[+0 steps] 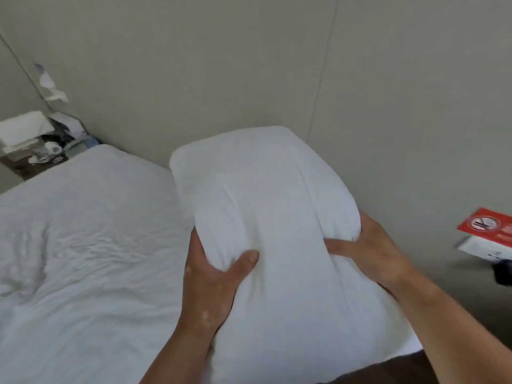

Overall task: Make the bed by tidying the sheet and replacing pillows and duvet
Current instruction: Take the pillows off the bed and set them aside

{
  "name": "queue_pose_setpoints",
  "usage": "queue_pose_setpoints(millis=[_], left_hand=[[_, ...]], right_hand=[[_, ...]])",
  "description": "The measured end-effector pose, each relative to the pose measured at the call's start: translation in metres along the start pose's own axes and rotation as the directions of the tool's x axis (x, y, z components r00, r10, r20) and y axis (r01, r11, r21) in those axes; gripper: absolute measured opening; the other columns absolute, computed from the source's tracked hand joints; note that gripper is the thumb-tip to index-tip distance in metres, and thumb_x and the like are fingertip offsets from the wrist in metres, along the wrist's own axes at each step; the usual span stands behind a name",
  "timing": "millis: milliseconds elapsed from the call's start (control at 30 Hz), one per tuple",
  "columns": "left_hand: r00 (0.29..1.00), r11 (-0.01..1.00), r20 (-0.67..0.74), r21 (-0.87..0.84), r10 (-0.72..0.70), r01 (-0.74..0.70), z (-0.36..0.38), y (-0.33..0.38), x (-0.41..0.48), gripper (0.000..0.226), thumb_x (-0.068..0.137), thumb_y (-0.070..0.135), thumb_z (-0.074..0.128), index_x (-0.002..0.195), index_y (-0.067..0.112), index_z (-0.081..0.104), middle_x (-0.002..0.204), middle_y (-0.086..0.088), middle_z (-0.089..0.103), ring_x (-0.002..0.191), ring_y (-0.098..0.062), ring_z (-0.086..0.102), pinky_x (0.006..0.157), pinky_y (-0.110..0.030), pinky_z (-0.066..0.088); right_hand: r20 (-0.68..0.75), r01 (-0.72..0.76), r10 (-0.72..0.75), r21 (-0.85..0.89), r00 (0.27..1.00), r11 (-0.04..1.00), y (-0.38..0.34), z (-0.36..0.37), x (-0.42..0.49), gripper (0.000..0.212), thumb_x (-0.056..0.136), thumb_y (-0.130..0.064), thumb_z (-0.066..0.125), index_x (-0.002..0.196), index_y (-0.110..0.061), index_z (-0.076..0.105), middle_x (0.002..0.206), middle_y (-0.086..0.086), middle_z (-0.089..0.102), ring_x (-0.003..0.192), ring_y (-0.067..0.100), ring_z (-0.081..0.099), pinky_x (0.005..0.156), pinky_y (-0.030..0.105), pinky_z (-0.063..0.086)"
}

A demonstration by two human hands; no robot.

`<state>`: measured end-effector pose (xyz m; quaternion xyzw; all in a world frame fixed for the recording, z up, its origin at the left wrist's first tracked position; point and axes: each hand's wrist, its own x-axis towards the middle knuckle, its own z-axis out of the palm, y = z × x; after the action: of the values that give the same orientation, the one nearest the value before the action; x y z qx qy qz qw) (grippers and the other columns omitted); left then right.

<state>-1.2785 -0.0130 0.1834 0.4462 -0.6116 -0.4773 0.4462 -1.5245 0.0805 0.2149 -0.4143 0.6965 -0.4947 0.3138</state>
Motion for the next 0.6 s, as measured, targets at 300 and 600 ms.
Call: queue_pose_setpoints(millis=[300,600], left_hand=[[0.947,0.976,0.267,-0.173,0.176,-0.133,0.041,0.106,-0.144,0.088,0.049,0.056,0.088,0.124,0.063,0.044,0.114,0.051,0.053,0.105,0.030,0.046,0.085,-0.012,0.039],[0.827,0.892,0.419,-0.404,0.376,-0.201,0.106,0.200,-0.309,0.092,0.038,0.059,0.079,0.122,0.071,0.041,0.113,0.054,0.052,0.105,0.033,0.045,0.080,0.010,0.031]], right_hand=[[-0.381,-0.024,-0.021,-0.114,0.924,0.993,-0.062,-0.111,-0.220,0.072,0.062,-0.032,0.094,0.122,-0.048,0.059,0.112,-0.030,0.068,0.101,-0.011,0.063,0.084,0.021,0.048],[-0.627,-0.032,-0.141,-0.256,0.766,0.966,-0.122,-0.215,-0.437,0.073,0.065,-0.023,0.089,0.131,-0.035,0.060,0.124,-0.015,0.069,0.117,0.007,0.064,0.101,0.041,0.049]])
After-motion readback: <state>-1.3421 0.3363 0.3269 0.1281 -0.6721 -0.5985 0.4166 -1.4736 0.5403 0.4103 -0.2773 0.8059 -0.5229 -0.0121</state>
